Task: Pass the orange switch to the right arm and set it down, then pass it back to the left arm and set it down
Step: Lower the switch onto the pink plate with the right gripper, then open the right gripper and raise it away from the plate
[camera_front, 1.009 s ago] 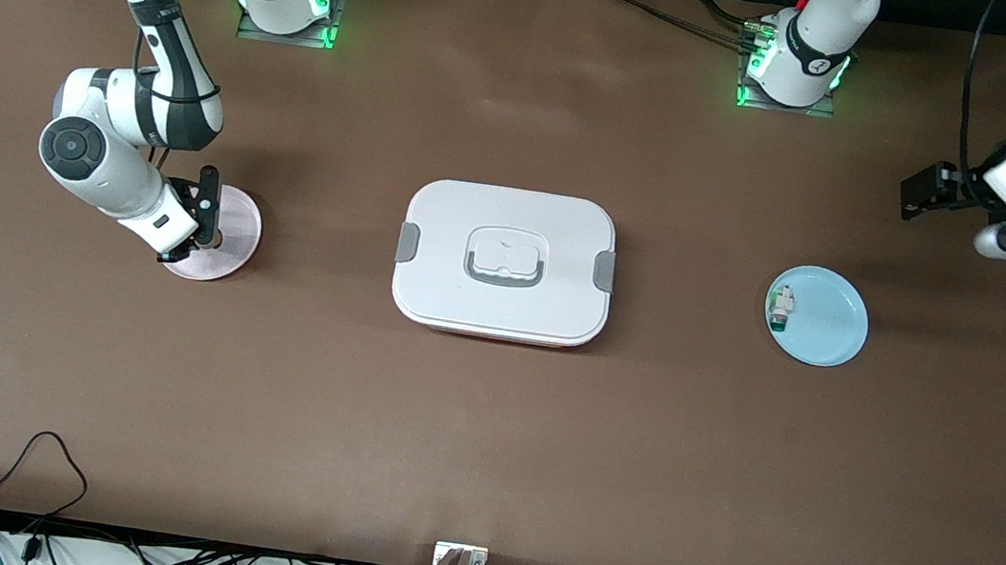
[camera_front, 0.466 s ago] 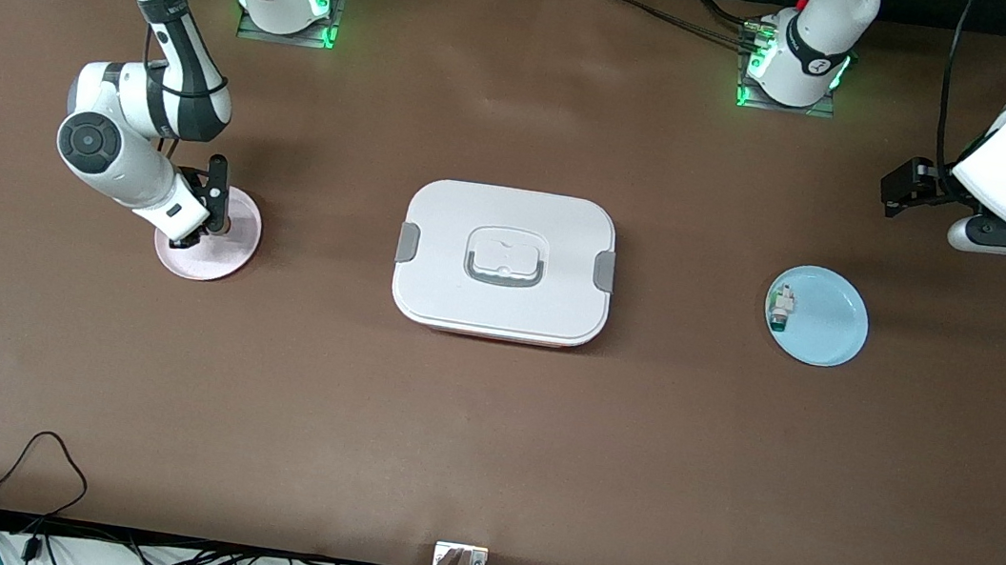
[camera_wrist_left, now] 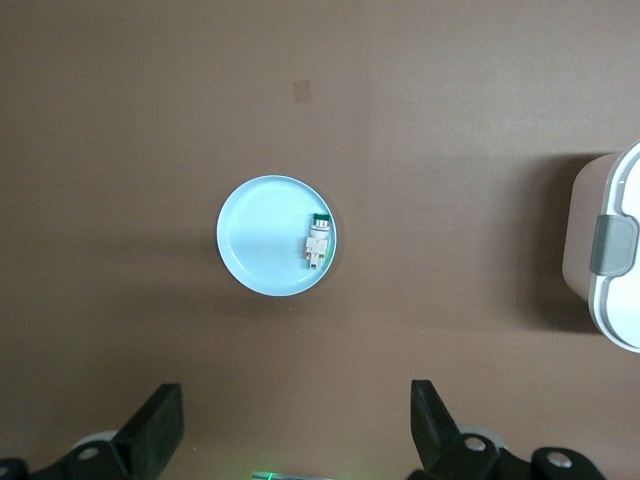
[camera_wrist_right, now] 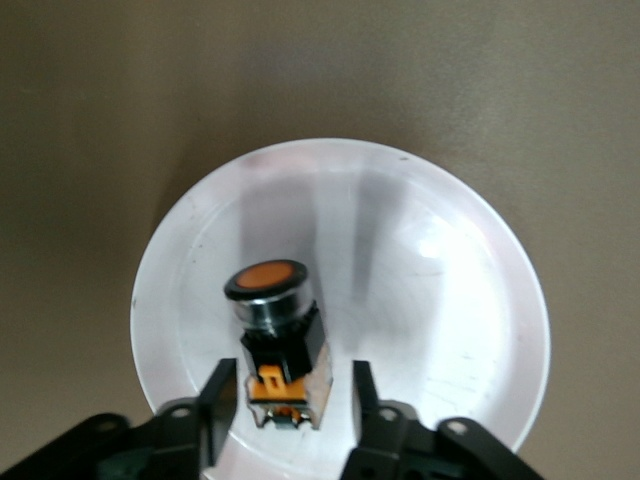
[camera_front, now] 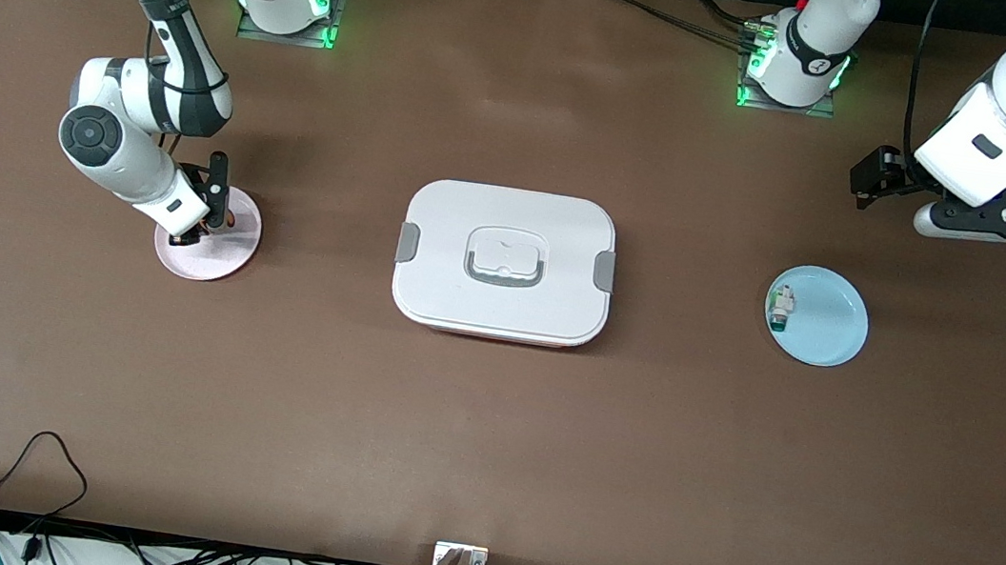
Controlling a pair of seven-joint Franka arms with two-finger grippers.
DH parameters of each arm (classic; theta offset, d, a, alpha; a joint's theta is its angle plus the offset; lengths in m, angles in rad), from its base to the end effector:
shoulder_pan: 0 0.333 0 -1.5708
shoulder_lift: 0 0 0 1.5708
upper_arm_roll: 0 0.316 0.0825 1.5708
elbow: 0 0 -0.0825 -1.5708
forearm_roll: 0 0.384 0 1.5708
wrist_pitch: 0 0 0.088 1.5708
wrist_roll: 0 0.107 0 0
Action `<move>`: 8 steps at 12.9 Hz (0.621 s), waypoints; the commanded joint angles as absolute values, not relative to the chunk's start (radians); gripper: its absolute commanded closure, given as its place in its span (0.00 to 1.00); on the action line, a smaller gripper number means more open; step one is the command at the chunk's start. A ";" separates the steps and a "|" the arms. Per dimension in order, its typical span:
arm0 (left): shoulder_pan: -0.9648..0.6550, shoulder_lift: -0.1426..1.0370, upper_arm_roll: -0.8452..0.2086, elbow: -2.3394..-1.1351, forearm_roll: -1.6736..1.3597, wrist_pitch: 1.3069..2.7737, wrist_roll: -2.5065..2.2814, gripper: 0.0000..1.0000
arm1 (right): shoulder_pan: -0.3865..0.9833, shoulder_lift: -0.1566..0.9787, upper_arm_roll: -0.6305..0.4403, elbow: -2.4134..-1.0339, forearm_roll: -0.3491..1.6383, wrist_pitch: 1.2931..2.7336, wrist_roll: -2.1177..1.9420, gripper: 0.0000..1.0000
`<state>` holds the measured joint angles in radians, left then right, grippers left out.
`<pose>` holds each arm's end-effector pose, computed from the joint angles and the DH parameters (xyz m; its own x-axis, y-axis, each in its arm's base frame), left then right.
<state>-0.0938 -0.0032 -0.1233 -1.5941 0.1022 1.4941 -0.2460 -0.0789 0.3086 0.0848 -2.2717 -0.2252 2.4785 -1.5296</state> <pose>0.5340 -0.1061 0.6096 0.9970 0.0360 -0.0684 0.0274 -0.9921 -0.1228 0.5255 0.0049 0.2130 -0.1504 0.9837 -0.0982 0.9848 0.1403 -0.1027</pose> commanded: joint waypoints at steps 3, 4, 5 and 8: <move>-0.046 0.034 -0.123 -1.545 0.094 1.491 -0.242 0.00 | -0.087 0.249 0.089 -2.211 -0.225 2.449 -1.534 0.00; -0.011 0.049 -0.150 -1.534 0.068 1.491 -0.247 0.00 | -0.087 0.247 0.089 -2.171 -0.224 2.409 -1.535 0.00; 0.039 0.055 -0.185 -1.517 0.046 1.491 -0.248 0.00 | -0.087 0.245 0.089 -2.131 -0.224 2.378 -1.536 0.00; 0.092 0.060 -0.215 -1.517 0.043 1.486 -0.252 0.00 | -0.087 0.236 0.091 -2.018 -0.192 2.332 -1.505 0.00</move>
<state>0.0512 0.0395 -0.1895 -1.5534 0.0592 1.4997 -0.2461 -0.0797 0.2414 0.0843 -2.0870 -0.2183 2.3759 -1.5248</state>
